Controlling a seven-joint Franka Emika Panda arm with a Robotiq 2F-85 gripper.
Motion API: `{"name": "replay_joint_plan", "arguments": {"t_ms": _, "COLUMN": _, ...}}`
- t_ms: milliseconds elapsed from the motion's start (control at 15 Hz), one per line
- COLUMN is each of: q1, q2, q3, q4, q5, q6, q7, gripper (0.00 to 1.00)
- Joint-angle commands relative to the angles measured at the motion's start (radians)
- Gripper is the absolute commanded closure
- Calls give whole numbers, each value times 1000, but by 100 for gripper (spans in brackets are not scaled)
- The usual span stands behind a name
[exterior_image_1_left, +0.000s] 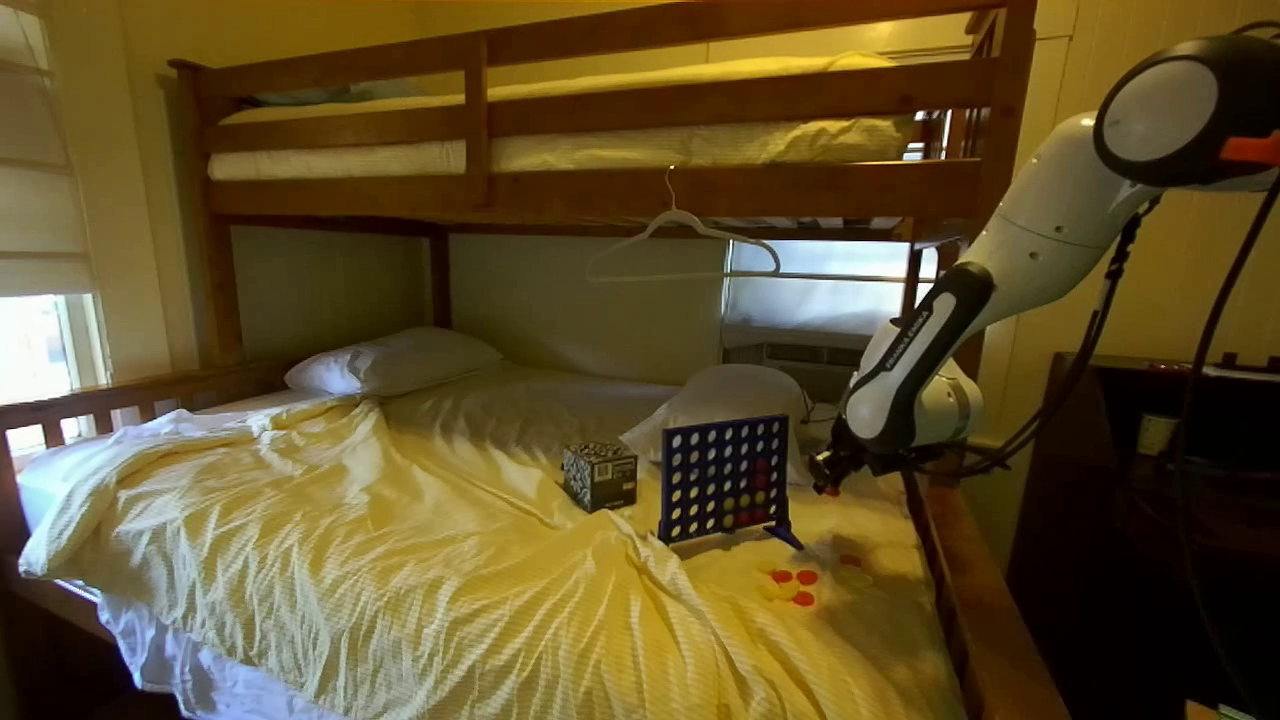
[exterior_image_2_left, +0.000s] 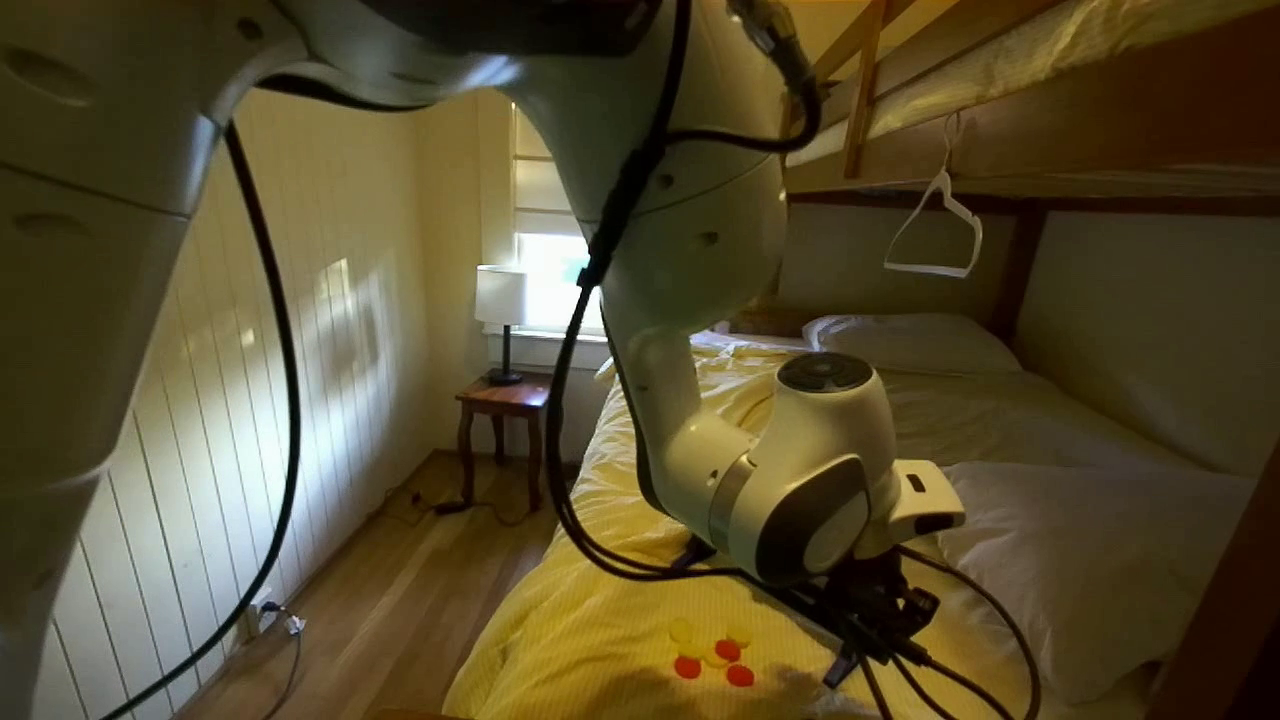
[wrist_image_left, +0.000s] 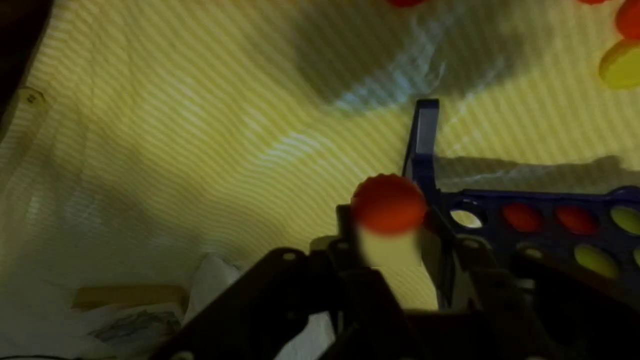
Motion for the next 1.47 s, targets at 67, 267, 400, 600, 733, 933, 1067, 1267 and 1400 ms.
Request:
{"name": "replay_joint_plan", "arguments": {"t_ms": 67, "q1": -62, "q2": -87, "q3": 83, "q4": -107, "q5": 9, "q6": 146, "q7": -6, "gripper": 91}}
{"name": "replay_joint_plan", "arguments": {"t_ms": 267, "q1": -132, "q2": -100, "q3": 168, "q4": -151, "q5": -17, "q6": 266, "q7": 20, "gripper": 91}}
{"name": "replay_joint_plan", "arguments": {"t_ms": 400, "q1": -180, "q2": -98, "q3": 221, "q4": -172, "q5": -44, "q6": 347, "q7": 49, "gripper": 91}}
{"name": "replay_joint_plan", "arguments": {"t_ms": 600, "q1": -219, "q2": -87, "q3": 256, "q4": -187, "q5": -69, "q6": 447, "q7": 77, "gripper": 91}}
{"name": "replay_joint_plan", "arguments": {"t_ms": 733, "q1": -238, "q2": -80, "q3": 270, "q4": -192, "q5": -85, "q6": 502, "q7": 95, "gripper": 91}}
{"name": "replay_joint_plan", "arguments": {"t_ms": 933, "q1": -259, "q2": -69, "q3": 285, "q4": -191, "q5": -108, "q6": 576, "q7": 123, "gripper": 91}}
{"name": "replay_joint_plan", "arguments": {"t_ms": 1067, "q1": -274, "q2": -60, "q3": 295, "q4": -190, "q5": -139, "q6": 621, "q7": 147, "gripper": 91}}
{"name": "replay_joint_plan", "arguments": {"t_ms": 1267, "q1": -300, "q2": -46, "q3": 310, "q4": -185, "q5": -200, "q6": 687, "q7": 192, "gripper": 91}}
{"name": "replay_joint_plan", "arguments": {"t_ms": 1400, "q1": -313, "q2": -37, "q3": 314, "q4": -181, "q5": -232, "q6": 723, "q7": 220, "gripper": 91}}
